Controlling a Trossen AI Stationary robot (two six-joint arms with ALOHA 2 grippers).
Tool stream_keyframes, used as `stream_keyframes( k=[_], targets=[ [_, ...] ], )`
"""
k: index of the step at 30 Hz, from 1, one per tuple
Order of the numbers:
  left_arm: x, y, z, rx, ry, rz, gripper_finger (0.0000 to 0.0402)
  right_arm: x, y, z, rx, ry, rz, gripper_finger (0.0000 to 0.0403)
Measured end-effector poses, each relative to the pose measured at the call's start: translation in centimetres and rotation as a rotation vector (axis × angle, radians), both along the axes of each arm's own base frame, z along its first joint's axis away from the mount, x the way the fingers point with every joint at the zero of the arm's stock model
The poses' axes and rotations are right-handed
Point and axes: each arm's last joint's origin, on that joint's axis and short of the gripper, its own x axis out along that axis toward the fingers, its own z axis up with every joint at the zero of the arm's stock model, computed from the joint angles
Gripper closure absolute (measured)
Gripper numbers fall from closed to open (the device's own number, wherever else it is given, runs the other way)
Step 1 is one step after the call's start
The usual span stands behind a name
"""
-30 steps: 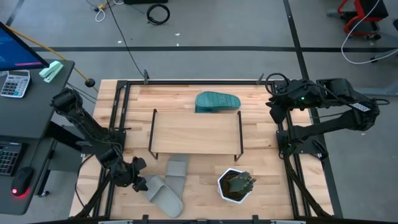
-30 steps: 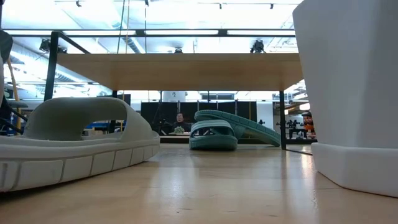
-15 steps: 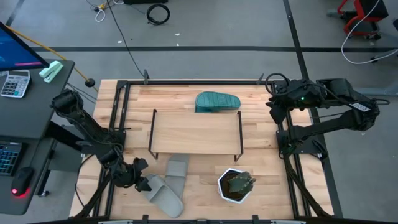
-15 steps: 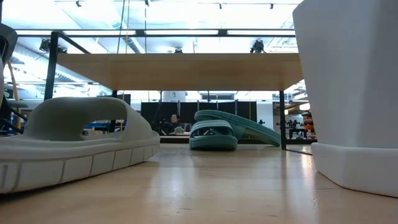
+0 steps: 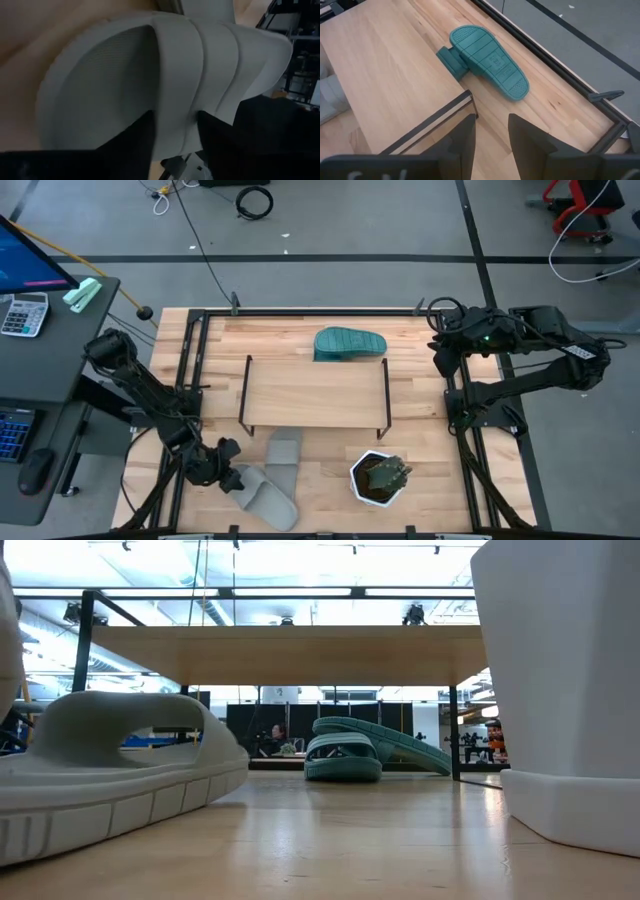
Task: Pick and place slides into the shelf
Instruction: Put the bottom gray slipper on the shelf
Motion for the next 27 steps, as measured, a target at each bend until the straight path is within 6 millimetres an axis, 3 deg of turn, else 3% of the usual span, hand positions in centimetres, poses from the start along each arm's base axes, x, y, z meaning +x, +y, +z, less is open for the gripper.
stream_keyframes(
  k=[7, 15, 27],
  targets=[
    [-0.2, -0.2, 0.0, 0.0, 0.008, -0.06, 0.0387, 0.0, 0.0, 0.0, -0.006, 0.0, -0.004, 0.028],
    [-0.5, -0.7, 0.4, -0.038, -0.019, -0.088, 0.0393, 0.0, 0.0, 0.0, -0.014, 0.003, -0.003, 0.028],
    [-1.6, -0.4, 3.9, -0.151, -0.172, -0.151, 0.0393, 0.0, 0.0, 0.0, -0.014, 0.004, -0.002, 0.028]
  ],
)
